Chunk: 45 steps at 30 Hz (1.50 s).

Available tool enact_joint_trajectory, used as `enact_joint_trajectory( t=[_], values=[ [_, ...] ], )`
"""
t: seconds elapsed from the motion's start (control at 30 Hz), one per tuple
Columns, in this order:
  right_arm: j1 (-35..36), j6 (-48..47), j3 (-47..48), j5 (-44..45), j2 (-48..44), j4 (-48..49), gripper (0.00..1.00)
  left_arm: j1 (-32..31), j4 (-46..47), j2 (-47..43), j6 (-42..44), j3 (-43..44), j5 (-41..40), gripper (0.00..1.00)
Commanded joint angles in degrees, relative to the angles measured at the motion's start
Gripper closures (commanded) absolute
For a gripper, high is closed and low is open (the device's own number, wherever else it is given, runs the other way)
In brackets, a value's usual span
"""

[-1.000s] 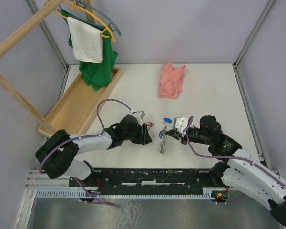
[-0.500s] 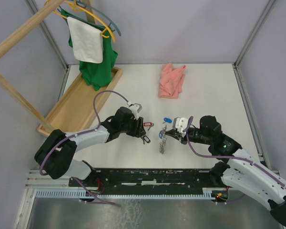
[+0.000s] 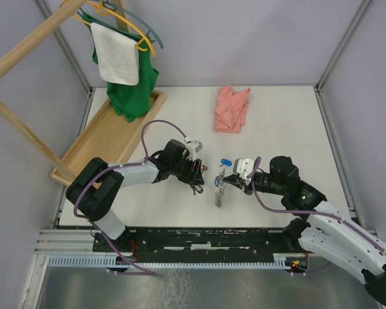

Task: Put the keys on the keyring

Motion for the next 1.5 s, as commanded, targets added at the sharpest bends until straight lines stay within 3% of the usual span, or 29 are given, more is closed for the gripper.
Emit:
enact_joint_trajectory(
  t=[0.0,0.47,0.67,0.93,1.33,1.47],
  values=[
    [-0.1,0.4,0.4,-1.0,-1.1,3.8,0.99,0.4,0.6,-0.8,2.3,0.1,3.3,0.45],
    [0.0,0.5,0.5,-1.2,-0.8,3.7,0.99,0.4,-0.8,-13.8,-5.4,-9.2,-1.2,0.46],
    [-0.1,0.6,0.4,-1.8,-0.6,4.2,0.99,0.4,-2.2,-19.3,0.1,-10.6,-5.6,0.46],
    [-0.1,0.3,0.6,-1.8,-1.2,3.6,0.99,-0.8,0.3,-15.3,9.0,-8.3,-8.6,0.5],
    [0.0,0.4,0.6,-2.1,-0.6,3.7,0.99,-2.6,4.1,-9.5,6.0,-8.1,-5.5,0.51],
    [0.0,0.4,0.6,-2.0,-0.7,3.7,0.99,-2.6,3.8,-8.8,5.0,-8.1,-6.5,0.6]
  ],
)
